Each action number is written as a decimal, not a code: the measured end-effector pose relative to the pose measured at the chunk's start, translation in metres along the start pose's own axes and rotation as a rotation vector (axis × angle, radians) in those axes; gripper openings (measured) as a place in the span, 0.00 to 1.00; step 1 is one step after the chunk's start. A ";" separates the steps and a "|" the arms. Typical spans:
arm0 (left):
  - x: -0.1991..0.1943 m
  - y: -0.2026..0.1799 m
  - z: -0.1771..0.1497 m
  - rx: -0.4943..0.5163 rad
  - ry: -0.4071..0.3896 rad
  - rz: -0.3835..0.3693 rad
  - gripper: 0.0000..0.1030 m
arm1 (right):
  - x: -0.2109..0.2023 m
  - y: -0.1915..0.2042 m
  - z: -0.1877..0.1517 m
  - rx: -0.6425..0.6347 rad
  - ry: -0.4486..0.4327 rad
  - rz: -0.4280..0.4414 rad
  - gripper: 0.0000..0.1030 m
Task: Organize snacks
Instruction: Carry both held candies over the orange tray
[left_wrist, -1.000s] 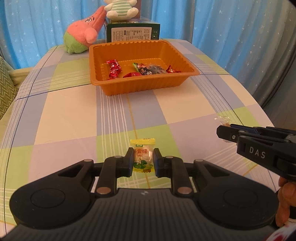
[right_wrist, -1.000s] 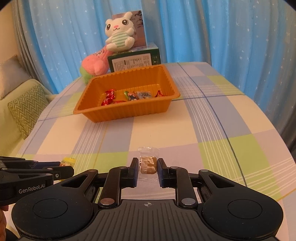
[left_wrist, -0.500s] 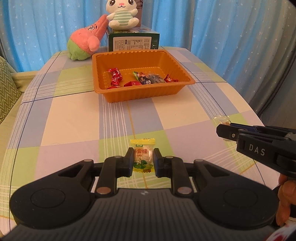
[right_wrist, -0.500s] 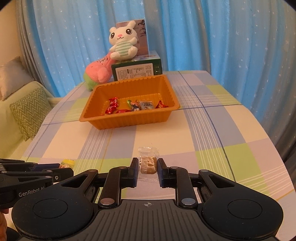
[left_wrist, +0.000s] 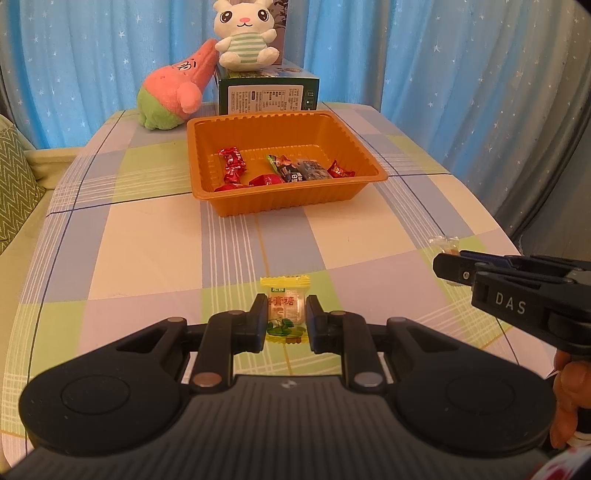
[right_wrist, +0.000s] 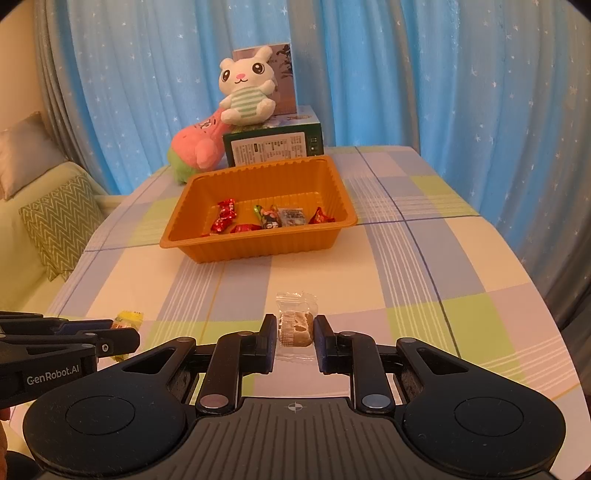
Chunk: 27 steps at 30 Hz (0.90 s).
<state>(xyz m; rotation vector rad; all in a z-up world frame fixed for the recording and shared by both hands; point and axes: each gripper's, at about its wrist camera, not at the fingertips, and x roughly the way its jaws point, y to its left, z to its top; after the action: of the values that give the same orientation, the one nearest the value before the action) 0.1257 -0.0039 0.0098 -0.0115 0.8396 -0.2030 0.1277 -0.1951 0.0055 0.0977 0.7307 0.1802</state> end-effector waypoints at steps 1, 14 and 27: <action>0.000 0.000 0.001 0.001 -0.001 0.000 0.18 | 0.000 0.000 0.000 0.000 0.000 -0.001 0.21; 0.007 0.001 0.029 0.012 -0.015 -0.006 0.18 | 0.007 -0.007 0.024 -0.018 -0.005 0.000 0.21; 0.030 0.007 0.074 0.014 -0.031 -0.014 0.18 | 0.036 -0.017 0.065 -0.048 -0.015 0.004 0.21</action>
<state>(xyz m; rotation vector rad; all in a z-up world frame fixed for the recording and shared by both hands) 0.2018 -0.0077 0.0365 -0.0077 0.8072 -0.2215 0.2003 -0.2059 0.0276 0.0552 0.7112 0.2006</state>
